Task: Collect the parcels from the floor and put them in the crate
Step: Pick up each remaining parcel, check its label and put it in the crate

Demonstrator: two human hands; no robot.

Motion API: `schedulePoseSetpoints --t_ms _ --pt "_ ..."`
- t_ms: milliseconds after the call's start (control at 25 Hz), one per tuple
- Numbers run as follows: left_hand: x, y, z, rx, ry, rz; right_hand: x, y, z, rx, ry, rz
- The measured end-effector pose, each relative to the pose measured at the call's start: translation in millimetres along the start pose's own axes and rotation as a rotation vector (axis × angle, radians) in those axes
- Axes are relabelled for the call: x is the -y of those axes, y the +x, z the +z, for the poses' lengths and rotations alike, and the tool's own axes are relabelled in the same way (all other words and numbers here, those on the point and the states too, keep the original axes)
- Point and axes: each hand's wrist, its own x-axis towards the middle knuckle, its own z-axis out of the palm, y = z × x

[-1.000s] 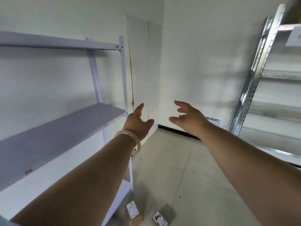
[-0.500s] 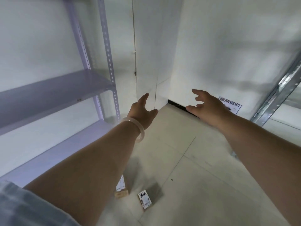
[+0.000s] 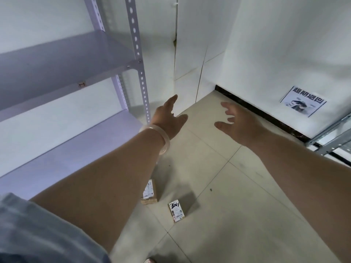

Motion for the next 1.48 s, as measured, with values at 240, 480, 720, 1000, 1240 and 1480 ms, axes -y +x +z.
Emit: schedulePoseSetpoints --t_ms 240,480,720,1000,1240,1480 --pt "111.1 49.9 62.2 0.038 0.083 -0.161 -70.9 51.4 98.0 0.199 -0.034 0.088" --pt "290.1 54.4 195.0 0.164 0.086 -0.402 -210.6 98.1 256.0 0.436 -0.029 0.238" --pt "492.9 14.0 344.0 0.239 0.139 -0.654 -382.3 98.1 435.5 0.504 0.001 0.435" --pt "627.9 8.4 456.8 0.152 0.001 -0.821 -493.5 76.8 594.2 0.613 0.035 0.507" --pt "670.4 -2.1 498.2 0.116 -0.178 -1.033 -525.2 59.5 668.4 0.761 0.049 0.549" --pt "664.1 -9.3 488.2 0.112 -0.217 -1.020 -511.3 50.4 660.9 0.671 0.061 0.519"
